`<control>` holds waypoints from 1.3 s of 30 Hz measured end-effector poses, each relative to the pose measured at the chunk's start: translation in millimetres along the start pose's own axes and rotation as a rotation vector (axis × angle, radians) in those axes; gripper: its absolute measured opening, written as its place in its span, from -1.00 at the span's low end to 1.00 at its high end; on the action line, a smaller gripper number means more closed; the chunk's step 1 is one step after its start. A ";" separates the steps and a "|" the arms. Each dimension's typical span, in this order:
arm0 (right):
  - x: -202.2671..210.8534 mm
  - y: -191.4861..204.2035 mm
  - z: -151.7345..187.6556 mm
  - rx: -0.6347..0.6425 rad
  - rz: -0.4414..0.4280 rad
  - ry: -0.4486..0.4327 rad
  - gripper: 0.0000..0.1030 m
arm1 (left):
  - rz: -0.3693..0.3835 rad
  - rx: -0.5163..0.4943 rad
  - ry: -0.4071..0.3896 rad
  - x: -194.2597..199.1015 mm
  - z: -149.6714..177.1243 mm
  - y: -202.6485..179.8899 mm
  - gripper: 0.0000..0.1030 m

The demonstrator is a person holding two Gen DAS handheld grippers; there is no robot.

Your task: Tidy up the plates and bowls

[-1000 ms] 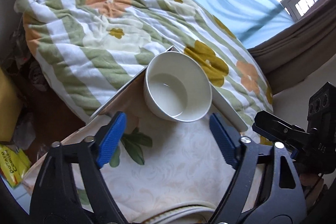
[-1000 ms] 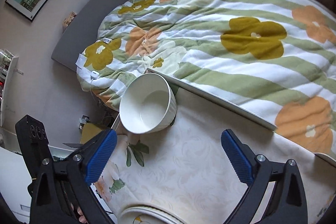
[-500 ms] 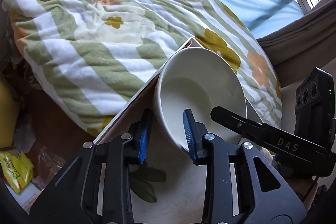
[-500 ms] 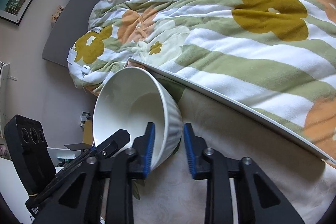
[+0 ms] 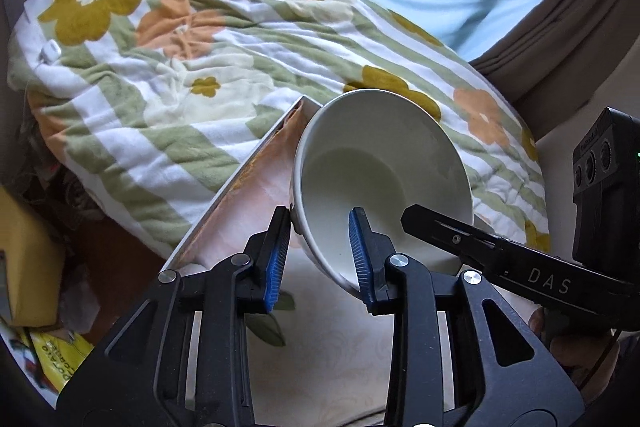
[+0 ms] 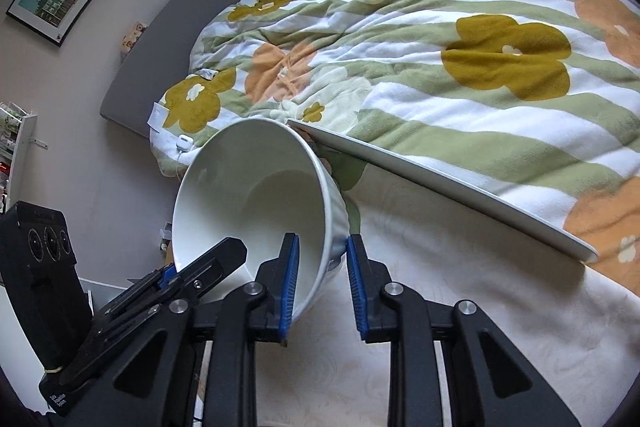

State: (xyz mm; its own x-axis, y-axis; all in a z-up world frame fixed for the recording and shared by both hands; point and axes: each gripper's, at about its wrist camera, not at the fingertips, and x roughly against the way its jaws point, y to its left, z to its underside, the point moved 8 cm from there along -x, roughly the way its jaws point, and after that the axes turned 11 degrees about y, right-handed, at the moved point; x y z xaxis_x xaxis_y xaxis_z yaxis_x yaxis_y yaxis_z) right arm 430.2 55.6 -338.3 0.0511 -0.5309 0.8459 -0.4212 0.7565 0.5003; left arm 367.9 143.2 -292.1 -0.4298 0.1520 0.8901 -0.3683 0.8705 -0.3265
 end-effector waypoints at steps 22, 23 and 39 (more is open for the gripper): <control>240.2 -77.7 239.9 -0.113 0.139 -0.247 -0.56 | 0.137 -0.278 0.008 105.9 227.9 -243.5 -0.47; 245.8 -87.8 252.7 -0.130 0.149 -0.250 -0.57 | 0.144 -0.292 0.024 102.5 239.3 -253.9 -0.47; 230.7 -176.3 354.6 -0.371 0.202 -0.191 -0.57 | 0.035 -0.566 0.298 18.9 344.6 -319.5 -0.47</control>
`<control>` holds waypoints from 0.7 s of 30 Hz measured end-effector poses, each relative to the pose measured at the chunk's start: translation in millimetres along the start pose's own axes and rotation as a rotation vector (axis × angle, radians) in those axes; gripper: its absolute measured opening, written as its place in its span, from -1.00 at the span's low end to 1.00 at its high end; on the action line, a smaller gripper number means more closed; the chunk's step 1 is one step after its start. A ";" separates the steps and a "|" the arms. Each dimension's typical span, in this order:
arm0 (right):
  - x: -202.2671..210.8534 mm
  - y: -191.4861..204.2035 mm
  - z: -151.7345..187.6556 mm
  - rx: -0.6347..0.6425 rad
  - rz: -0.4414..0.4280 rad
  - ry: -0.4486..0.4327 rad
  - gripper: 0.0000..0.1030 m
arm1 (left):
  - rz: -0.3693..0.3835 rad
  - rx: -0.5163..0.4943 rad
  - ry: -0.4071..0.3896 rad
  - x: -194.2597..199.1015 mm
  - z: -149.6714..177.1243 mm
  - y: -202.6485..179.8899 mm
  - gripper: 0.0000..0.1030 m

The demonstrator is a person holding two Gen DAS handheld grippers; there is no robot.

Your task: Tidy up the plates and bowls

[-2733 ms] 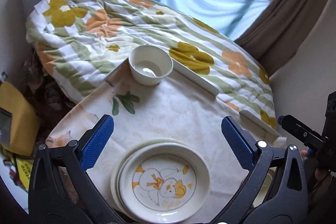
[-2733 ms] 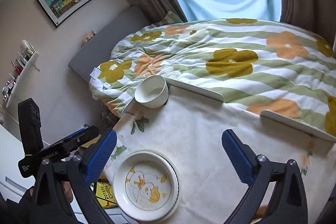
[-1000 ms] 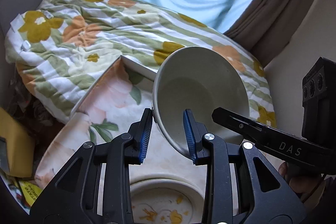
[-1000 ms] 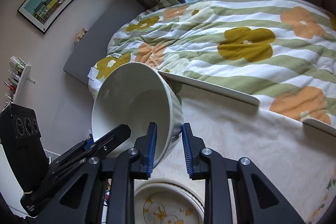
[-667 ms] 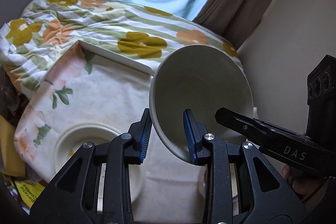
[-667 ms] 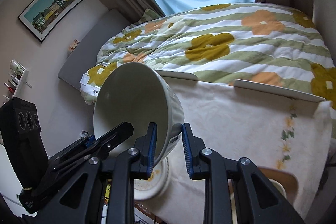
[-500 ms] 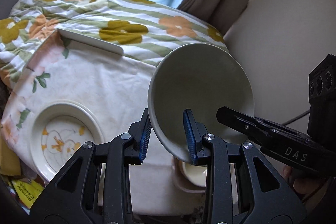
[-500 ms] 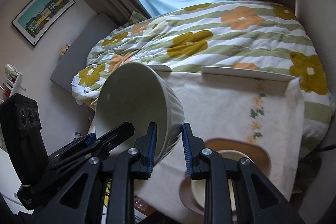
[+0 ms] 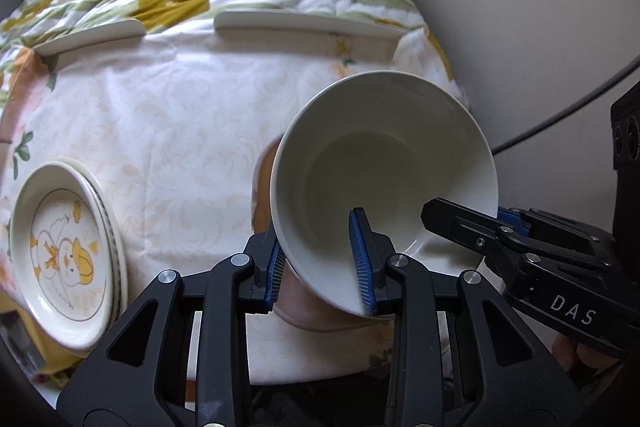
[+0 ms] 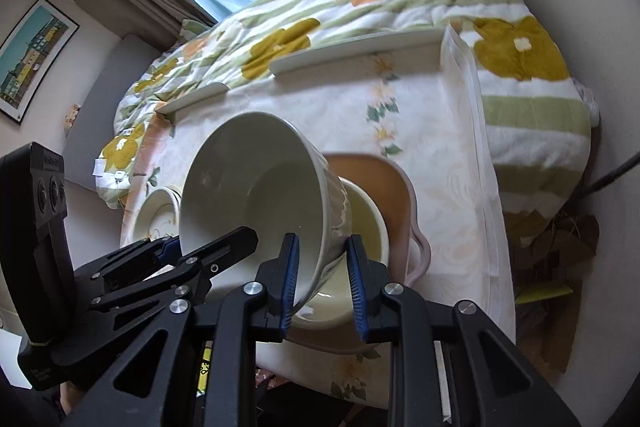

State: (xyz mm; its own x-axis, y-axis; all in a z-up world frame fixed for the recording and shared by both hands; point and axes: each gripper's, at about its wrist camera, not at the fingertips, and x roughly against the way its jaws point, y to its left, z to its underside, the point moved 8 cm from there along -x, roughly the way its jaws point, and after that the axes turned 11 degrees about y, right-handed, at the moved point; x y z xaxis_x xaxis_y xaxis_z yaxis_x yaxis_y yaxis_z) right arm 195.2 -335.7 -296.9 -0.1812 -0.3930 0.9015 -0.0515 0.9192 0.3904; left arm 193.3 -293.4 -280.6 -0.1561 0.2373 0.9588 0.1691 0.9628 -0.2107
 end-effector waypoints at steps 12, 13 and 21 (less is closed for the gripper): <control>-17.5 -8.3 14.3 -0.028 0.066 0.039 -0.57 | -0.140 -0.105 0.080 -26.7 -6.2 5.8 -0.47; -18.7 -9.4 15.3 -0.031 0.072 0.046 -0.57 | -0.145 -0.110 0.081 -27.1 -6.3 6.6 -0.47; -19.2 -14.8 17.4 -0.030 0.095 0.042 -0.57 | -0.167 -0.128 0.075 -27.7 -4.5 6.5 -0.47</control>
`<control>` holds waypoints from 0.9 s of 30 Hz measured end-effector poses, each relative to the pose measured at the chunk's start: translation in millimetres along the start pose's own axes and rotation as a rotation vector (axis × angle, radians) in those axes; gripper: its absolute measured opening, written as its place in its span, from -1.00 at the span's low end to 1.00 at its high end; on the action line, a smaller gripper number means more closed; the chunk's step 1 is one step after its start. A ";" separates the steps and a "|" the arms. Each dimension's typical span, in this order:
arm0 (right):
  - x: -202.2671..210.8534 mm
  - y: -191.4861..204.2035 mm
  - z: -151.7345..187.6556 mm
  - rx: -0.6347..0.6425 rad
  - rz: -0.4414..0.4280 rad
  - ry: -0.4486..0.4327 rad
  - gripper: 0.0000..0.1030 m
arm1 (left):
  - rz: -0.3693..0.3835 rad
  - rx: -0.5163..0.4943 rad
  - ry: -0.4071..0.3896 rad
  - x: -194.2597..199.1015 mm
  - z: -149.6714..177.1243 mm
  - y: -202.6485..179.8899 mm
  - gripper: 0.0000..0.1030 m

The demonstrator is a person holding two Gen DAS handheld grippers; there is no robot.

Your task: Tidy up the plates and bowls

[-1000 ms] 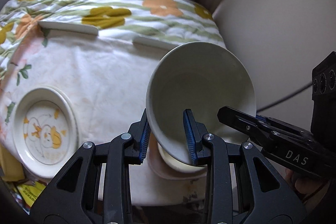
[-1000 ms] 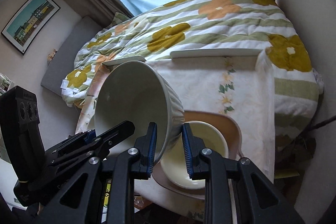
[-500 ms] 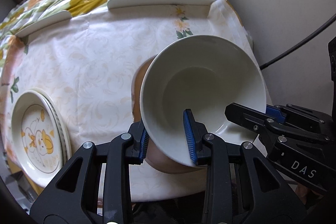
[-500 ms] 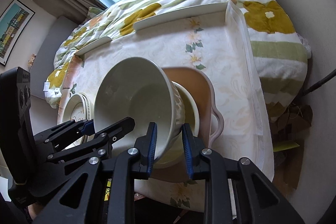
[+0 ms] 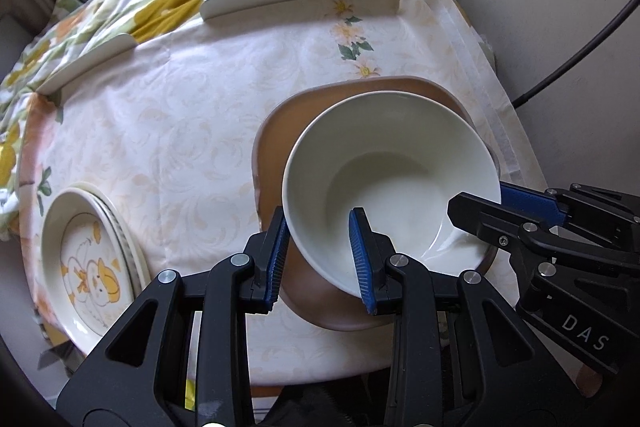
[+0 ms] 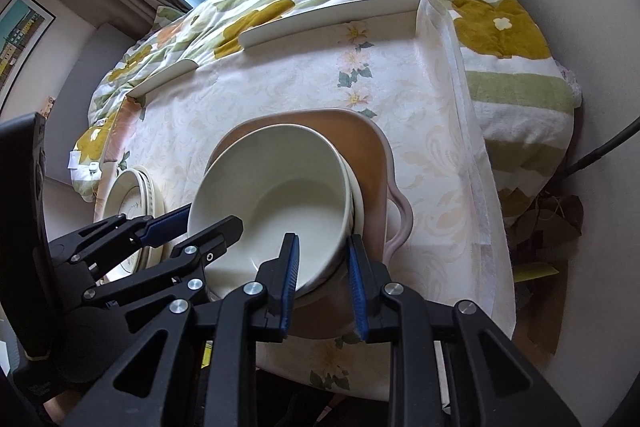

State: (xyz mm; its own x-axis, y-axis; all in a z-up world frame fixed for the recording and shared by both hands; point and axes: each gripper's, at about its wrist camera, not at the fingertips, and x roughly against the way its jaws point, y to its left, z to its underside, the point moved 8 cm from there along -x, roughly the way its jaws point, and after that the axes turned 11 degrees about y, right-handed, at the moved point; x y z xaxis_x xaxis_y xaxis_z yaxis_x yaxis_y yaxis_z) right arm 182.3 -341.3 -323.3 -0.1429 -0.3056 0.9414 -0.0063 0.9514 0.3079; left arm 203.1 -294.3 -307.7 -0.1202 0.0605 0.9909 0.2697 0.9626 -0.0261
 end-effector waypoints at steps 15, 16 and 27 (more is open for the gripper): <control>7.4 6.1 5.6 0.017 0.023 -0.033 -0.57 | 0.037 0.013 -0.034 11.2 5.4 6.0 -0.47; 12.5 6.4 4.8 0.011 0.010 -0.044 -0.57 | 0.035 0.020 -0.050 16.8 4.8 8.9 -0.47; 89.2 9.7 -3.2 0.122 -0.009 -0.189 0.84 | -0.020 0.055 -0.280 92.9 4.5 54.0 0.98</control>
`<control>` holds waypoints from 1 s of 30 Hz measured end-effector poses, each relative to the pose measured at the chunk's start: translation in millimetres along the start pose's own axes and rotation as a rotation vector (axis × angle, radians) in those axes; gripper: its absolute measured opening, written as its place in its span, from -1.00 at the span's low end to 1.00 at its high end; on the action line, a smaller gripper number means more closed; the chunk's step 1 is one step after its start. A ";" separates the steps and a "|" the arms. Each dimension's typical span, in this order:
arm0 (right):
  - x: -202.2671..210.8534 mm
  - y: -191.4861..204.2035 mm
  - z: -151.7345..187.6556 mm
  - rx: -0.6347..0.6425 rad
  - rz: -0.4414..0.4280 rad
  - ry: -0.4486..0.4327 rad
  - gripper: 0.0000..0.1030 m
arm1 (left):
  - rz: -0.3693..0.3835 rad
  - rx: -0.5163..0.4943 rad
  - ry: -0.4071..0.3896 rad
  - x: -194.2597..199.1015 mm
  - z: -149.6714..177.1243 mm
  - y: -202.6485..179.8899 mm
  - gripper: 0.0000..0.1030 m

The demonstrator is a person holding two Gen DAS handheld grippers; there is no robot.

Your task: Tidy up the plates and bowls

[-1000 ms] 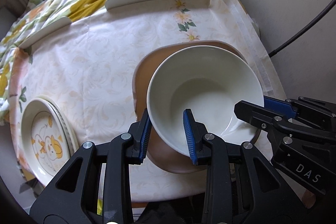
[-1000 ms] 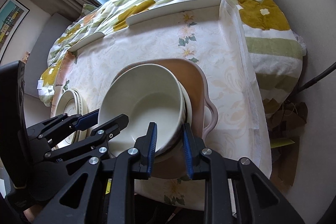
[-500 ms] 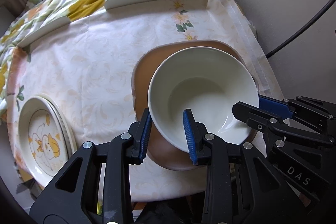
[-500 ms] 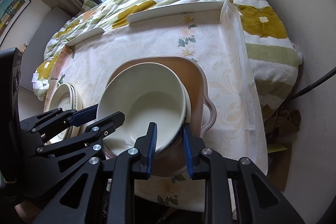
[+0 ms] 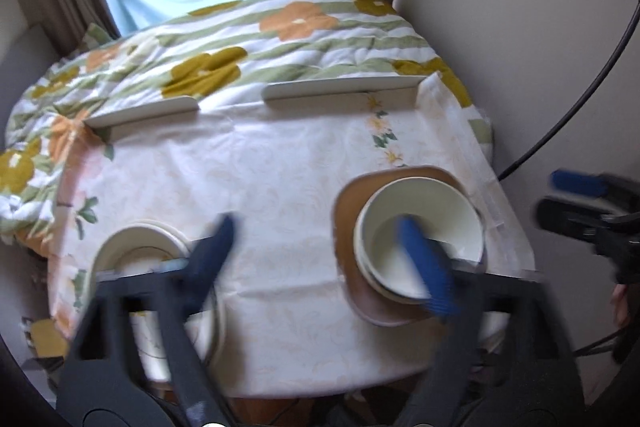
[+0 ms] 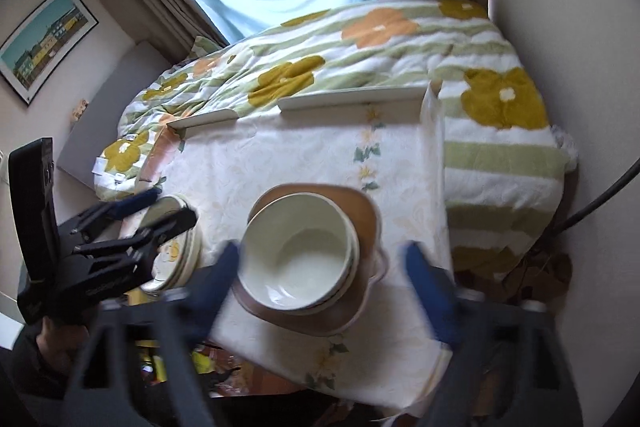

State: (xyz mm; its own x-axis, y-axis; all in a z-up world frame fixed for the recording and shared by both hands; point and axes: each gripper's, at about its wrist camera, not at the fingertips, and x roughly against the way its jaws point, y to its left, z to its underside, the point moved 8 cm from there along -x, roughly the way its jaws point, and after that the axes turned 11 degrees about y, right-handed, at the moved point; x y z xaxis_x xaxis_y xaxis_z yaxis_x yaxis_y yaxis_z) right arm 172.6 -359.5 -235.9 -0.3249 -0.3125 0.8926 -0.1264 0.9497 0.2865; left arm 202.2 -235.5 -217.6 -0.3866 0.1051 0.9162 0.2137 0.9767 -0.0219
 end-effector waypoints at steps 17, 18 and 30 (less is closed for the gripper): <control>-74.2 -31.7 37.2 0.167 0.234 0.381 0.82 | 0.071 -0.157 0.370 -78.2 50.6 1.9 0.98; -78.1 -32.2 39.0 0.171 0.234 0.394 0.73 | 0.074 -0.160 0.384 -82.0 51.0 0.7 0.98; -119.0 -25.7 36.7 0.249 0.198 0.542 -0.07 | 0.103 -0.237 0.568 -125.3 57.1 -20.5 0.46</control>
State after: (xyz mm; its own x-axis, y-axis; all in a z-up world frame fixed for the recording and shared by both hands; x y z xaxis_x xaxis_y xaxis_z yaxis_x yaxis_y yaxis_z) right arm 180.1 -347.4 -362.3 0.1489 -0.0150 0.9887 -0.3486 0.9349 0.0667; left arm 195.1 -258.0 -354.9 0.1703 0.0168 0.9853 0.4427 0.8920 -0.0917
